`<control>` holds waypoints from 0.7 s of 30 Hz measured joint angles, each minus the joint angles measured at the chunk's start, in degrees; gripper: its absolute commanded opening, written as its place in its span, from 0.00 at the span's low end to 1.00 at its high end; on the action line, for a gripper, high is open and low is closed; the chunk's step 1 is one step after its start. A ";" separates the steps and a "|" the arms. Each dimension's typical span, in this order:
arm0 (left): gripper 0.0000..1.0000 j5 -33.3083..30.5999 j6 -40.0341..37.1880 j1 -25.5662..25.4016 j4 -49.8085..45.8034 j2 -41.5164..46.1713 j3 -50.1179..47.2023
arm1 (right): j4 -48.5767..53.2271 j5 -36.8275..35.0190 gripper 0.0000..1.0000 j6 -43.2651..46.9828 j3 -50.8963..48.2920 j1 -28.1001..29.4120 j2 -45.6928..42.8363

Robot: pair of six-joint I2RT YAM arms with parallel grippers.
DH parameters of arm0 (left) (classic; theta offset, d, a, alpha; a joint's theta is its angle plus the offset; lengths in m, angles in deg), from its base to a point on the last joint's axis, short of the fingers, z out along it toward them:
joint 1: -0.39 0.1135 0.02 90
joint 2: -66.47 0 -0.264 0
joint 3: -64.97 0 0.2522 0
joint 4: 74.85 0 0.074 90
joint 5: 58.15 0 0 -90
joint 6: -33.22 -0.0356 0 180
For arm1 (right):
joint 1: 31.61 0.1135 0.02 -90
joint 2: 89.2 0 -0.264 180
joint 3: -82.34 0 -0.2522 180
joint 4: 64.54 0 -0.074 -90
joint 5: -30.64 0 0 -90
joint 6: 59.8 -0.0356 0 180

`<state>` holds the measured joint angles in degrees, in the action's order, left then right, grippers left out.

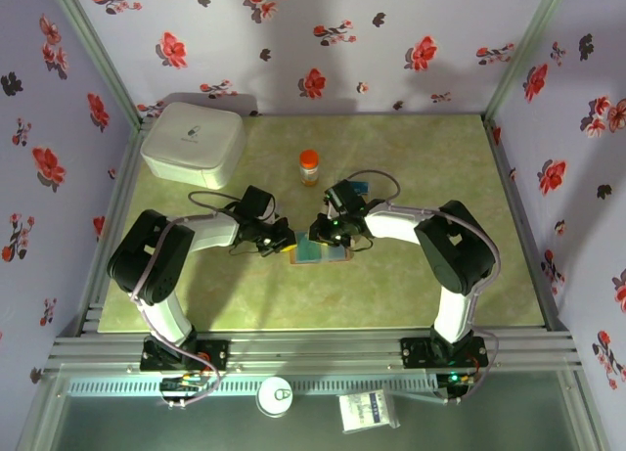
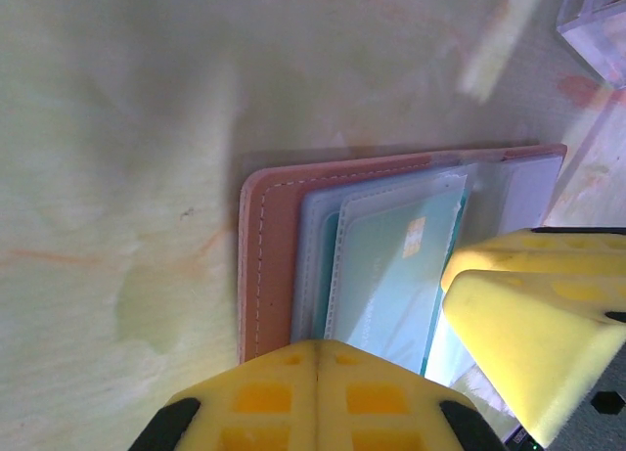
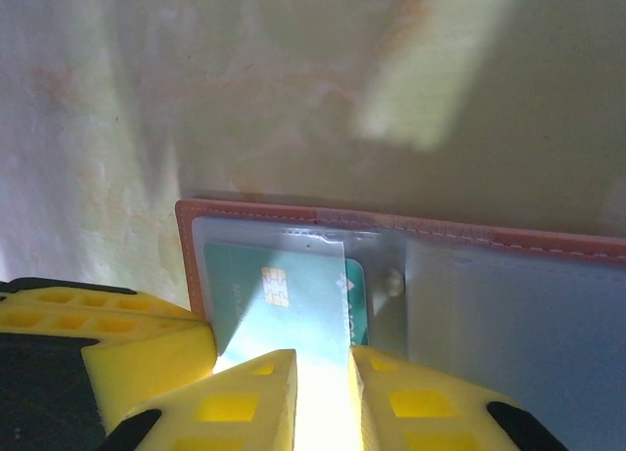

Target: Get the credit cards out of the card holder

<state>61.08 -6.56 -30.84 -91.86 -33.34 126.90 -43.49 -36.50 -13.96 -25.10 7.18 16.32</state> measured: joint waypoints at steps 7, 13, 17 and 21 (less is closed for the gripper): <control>0.00 -0.02 -0.07 0.00 -0.20 0.00 0.09 | -0.20 0.79 0.22 -0.02 -0.04 0.11 0.04; 0.00 -0.02 -0.28 0.00 -0.20 -0.02 0.11 | -0.11 0.90 0.25 0.04 -0.07 0.28 0.04; 0.00 -0.02 -0.66 0.00 -0.22 -0.11 0.22 | 0.90 -0.42 0.26 0.59 0.02 0.28 0.02; 0.00 0.00 -0.87 0.00 -0.31 -0.26 0.42 | 2.40 -2.40 0.26 1.79 0.22 0.50 -0.55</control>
<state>61.08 -7.43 -30.84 -92.16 -33.60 127.31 -41.09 -38.91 -12.17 -24.88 7.68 15.77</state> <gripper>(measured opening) 0.037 0.259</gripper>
